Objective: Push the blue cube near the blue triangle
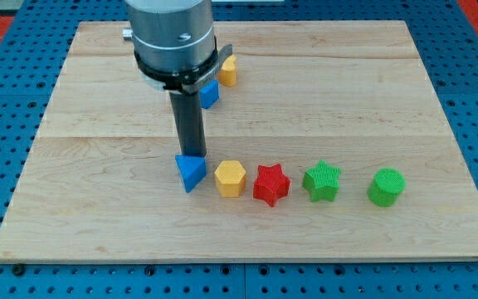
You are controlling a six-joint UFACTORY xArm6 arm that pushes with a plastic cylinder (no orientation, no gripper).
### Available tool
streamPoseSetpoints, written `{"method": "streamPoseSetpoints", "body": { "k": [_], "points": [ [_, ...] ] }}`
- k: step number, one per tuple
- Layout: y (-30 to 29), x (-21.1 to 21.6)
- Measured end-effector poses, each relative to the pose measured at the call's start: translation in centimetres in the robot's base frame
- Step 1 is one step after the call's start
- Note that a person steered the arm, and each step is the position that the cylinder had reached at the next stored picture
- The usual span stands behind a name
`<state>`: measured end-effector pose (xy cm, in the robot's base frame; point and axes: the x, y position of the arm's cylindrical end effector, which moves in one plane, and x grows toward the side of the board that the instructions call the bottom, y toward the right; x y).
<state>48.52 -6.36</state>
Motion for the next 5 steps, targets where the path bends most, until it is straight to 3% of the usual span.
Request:
{"method": "streamPoseSetpoints", "body": {
  "k": [1,3,4,5],
  "points": [
    [-0.2,-0.9],
    [0.8,-8.0],
    [5.4,-8.1],
    [6.7,-12.3]
  ]
}}
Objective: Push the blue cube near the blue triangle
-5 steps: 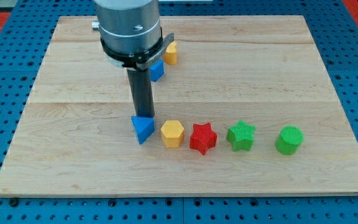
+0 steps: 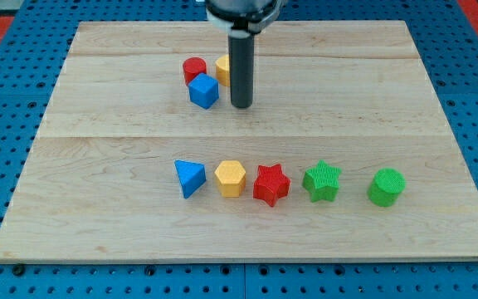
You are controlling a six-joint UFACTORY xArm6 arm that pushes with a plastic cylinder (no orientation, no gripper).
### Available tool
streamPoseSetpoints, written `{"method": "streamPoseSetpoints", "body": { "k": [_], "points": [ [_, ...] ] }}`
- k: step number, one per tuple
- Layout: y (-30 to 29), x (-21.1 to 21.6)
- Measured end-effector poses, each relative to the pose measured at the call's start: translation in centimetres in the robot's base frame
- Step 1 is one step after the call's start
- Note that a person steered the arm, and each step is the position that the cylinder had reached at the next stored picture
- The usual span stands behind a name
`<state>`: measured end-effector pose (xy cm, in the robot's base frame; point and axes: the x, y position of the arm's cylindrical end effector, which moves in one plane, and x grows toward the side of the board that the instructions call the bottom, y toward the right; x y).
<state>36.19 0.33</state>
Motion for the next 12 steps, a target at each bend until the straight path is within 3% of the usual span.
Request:
{"method": "streamPoseSetpoints", "body": {
  "k": [1,2,3,4,5,7,8,9,11,12],
  "points": [
    [-3.8,-2.7],
    [-10.0,-2.1],
    [-13.2,1.3],
    [-13.2,-1.3],
    [-9.6,-2.3],
    [-9.0,3.7],
    [-6.0,4.0],
    [-6.4,6.2],
    [-13.4,6.8],
    [-13.0,7.1]
  ]
}}
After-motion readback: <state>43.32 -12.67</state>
